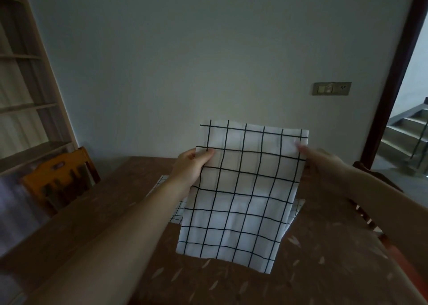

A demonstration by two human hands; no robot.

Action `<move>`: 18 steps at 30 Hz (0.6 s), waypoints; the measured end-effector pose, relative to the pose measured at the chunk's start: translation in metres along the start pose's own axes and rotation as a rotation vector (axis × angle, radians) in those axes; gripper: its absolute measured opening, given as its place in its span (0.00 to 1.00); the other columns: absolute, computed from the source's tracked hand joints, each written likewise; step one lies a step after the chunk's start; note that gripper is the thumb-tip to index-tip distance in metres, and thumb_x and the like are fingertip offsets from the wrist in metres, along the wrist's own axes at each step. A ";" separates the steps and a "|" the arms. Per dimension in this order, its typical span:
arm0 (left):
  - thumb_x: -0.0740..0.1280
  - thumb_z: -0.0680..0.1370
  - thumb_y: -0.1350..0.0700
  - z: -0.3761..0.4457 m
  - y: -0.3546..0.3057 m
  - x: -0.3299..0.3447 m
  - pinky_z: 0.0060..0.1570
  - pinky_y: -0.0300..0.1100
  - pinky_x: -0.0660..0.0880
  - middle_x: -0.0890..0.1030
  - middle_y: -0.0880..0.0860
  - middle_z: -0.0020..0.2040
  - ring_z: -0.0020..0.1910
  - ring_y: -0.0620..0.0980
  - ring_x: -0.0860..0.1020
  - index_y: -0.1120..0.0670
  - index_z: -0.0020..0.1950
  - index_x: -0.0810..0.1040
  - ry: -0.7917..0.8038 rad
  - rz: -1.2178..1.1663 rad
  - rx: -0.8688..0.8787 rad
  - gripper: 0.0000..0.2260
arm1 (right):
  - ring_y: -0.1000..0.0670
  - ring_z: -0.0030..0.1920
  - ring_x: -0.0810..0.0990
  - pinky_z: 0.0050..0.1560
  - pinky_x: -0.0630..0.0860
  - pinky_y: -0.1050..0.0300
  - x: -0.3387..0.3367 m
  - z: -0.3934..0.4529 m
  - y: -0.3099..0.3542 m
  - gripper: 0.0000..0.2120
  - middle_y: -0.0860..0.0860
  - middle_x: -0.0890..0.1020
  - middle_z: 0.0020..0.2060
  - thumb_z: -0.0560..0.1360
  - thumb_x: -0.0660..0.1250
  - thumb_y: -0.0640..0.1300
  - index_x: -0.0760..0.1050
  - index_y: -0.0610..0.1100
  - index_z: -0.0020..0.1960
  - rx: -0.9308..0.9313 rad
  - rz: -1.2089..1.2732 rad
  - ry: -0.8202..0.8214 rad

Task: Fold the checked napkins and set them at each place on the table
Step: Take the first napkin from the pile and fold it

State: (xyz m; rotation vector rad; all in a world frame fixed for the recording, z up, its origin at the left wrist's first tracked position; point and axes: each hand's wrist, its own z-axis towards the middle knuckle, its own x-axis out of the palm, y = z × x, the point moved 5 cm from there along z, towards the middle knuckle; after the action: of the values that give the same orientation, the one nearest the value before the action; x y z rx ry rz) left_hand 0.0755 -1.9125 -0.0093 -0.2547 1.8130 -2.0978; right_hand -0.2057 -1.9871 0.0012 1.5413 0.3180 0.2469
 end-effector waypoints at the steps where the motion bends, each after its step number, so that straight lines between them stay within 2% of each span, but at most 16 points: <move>1: 0.68 0.78 0.49 0.001 0.000 -0.001 0.45 0.41 0.74 0.85 0.49 0.45 0.49 0.50 0.82 0.51 0.45 0.83 -0.026 -0.002 0.023 0.08 | 0.49 0.32 0.78 0.35 0.76 0.57 0.006 -0.002 -0.007 0.20 0.46 0.78 0.33 0.70 0.70 0.54 0.78 0.39 0.51 0.025 -0.158 0.072; 2: 0.67 0.78 0.50 0.001 -0.002 -0.002 0.45 0.40 0.75 0.85 0.50 0.45 0.49 0.52 0.82 0.52 0.45 0.83 -0.040 -0.007 0.041 0.08 | 0.49 0.32 0.79 0.35 0.77 0.57 0.010 -0.004 -0.013 0.19 0.46 0.80 0.32 0.68 0.71 0.52 0.79 0.37 0.48 0.024 -0.290 0.119; 4: 0.66 0.79 0.48 0.000 -0.005 -0.008 0.47 0.41 0.75 0.85 0.51 0.46 0.54 0.56 0.82 0.53 0.47 0.83 -0.057 0.036 0.060 0.10 | 0.47 0.34 0.83 0.37 0.81 0.55 0.013 -0.001 -0.022 0.17 0.44 0.84 0.34 0.69 0.73 0.46 0.79 0.33 0.47 0.025 -0.300 0.136; 6: 0.65 0.78 0.43 -0.003 0.001 -0.010 0.57 0.46 0.73 0.80 0.50 0.58 0.65 0.56 0.75 0.52 0.59 0.79 0.022 0.178 -0.016 0.16 | 0.49 0.29 0.83 0.31 0.80 0.58 0.014 0.000 -0.022 0.09 0.45 0.84 0.30 0.73 0.70 0.39 0.78 0.32 0.46 0.043 -0.162 0.111; 7: 0.66 0.76 0.41 -0.006 0.008 -0.011 0.65 0.50 0.68 0.75 0.51 0.66 0.69 0.55 0.69 0.53 0.67 0.73 0.107 0.217 -0.098 0.23 | 0.49 0.29 0.83 0.31 0.80 0.59 0.013 -0.001 -0.020 0.07 0.44 0.84 0.30 0.74 0.70 0.39 0.78 0.33 0.45 0.053 -0.108 0.094; 8: 0.69 0.74 0.43 -0.011 0.014 -0.010 0.69 0.53 0.64 0.71 0.52 0.70 0.70 0.54 0.68 0.53 0.70 0.69 0.206 0.196 -0.184 0.28 | 0.47 0.30 0.83 0.33 0.80 0.58 0.009 0.001 -0.019 0.09 0.43 0.84 0.31 0.73 0.71 0.40 0.78 0.33 0.45 0.059 -0.089 0.072; 9: 0.73 0.71 0.46 -0.015 0.021 -0.009 0.70 0.55 0.66 0.73 0.53 0.68 0.67 0.53 0.72 0.52 0.70 0.65 0.297 0.143 -0.249 0.32 | 0.44 0.31 0.82 0.37 0.80 0.54 0.005 0.003 -0.018 0.13 0.41 0.83 0.33 0.72 0.73 0.43 0.78 0.32 0.45 0.056 -0.082 0.062; 10: 0.76 0.67 0.49 -0.017 0.026 -0.009 0.66 0.57 0.71 0.78 0.56 0.64 0.61 0.54 0.78 0.54 0.62 0.75 0.343 0.098 -0.273 0.27 | 0.41 0.34 0.80 0.42 0.78 0.50 0.000 0.005 -0.018 0.17 0.40 0.82 0.34 0.69 0.75 0.46 0.79 0.32 0.46 0.054 -0.076 0.053; 11: 0.78 0.64 0.50 -0.016 0.030 -0.010 0.59 0.57 0.77 0.82 0.58 0.58 0.55 0.55 0.82 0.64 0.57 0.78 0.346 0.077 -0.275 0.28 | 0.40 0.37 0.79 0.46 0.77 0.45 -0.003 0.004 -0.019 0.20 0.38 0.82 0.36 0.67 0.76 0.49 0.79 0.32 0.47 0.070 -0.064 0.058; 12: 0.78 0.64 0.52 -0.015 0.033 -0.010 0.51 0.53 0.81 0.84 0.59 0.52 0.49 0.55 0.84 0.60 0.54 0.81 0.326 0.062 -0.270 0.23 | 0.40 0.39 0.80 0.50 0.76 0.43 -0.006 0.004 -0.023 0.21 0.38 0.82 0.39 0.67 0.77 0.50 0.80 0.33 0.49 0.094 -0.048 0.067; 13: 0.77 0.67 0.53 -0.014 0.035 -0.010 0.45 0.49 0.81 0.85 0.59 0.48 0.46 0.54 0.85 0.60 0.50 0.82 0.289 0.035 -0.256 0.17 | 0.42 0.39 0.81 0.49 0.77 0.47 -0.006 0.003 -0.027 0.22 0.39 0.83 0.39 0.67 0.76 0.50 0.80 0.33 0.49 0.120 -0.053 0.094; 14: 0.75 0.70 0.55 -0.014 0.035 -0.011 0.41 0.45 0.80 0.85 0.58 0.46 0.44 0.53 0.85 0.59 0.48 0.83 0.255 0.030 -0.234 0.11 | 0.46 0.35 0.82 0.44 0.79 0.52 -0.003 0.002 -0.033 0.21 0.41 0.82 0.35 0.66 0.75 0.49 0.79 0.32 0.47 0.143 -0.087 0.140; 15: 0.74 0.72 0.56 -0.015 0.033 -0.010 0.42 0.43 0.79 0.85 0.56 0.45 0.47 0.52 0.84 0.58 0.47 0.82 0.243 0.029 -0.215 0.07 | 0.49 0.29 0.80 0.36 0.79 0.56 -0.001 0.001 -0.040 0.20 0.44 0.80 0.30 0.64 0.74 0.47 0.78 0.32 0.46 0.167 -0.164 0.173; 16: 0.73 0.73 0.55 -0.014 0.034 -0.010 0.48 0.42 0.76 0.84 0.54 0.47 0.53 0.52 0.81 0.58 0.48 0.82 0.229 0.038 -0.203 0.08 | 0.50 0.28 0.80 0.33 0.79 0.58 -0.001 0.001 -0.046 0.20 0.43 0.80 0.29 0.64 0.74 0.46 0.78 0.31 0.47 0.169 -0.243 0.177; 17: 0.73 0.74 0.54 -0.015 0.034 -0.010 0.56 0.43 0.72 0.82 0.52 0.51 0.60 0.52 0.77 0.58 0.51 0.80 0.217 0.044 -0.198 0.10 | 0.48 0.33 0.82 0.36 0.81 0.56 -0.001 0.002 -0.050 0.19 0.41 0.82 0.33 0.64 0.74 0.45 0.79 0.33 0.49 0.157 -0.283 0.171; 18: 0.73 0.74 0.53 -0.015 0.035 -0.010 0.63 0.46 0.66 0.80 0.52 0.56 0.65 0.51 0.71 0.58 0.55 0.77 0.208 0.043 -0.204 0.13 | 0.44 0.41 0.84 0.45 0.82 0.51 -0.002 0.005 -0.054 0.19 0.38 0.85 0.40 0.64 0.74 0.45 0.81 0.35 0.51 0.137 -0.266 0.159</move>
State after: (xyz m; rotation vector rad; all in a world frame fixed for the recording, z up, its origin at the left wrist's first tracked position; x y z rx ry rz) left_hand 0.0840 -1.8987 -0.0448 -0.0482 2.1366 -1.9735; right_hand -0.2083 -1.9936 -0.0528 1.5975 0.6714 0.1399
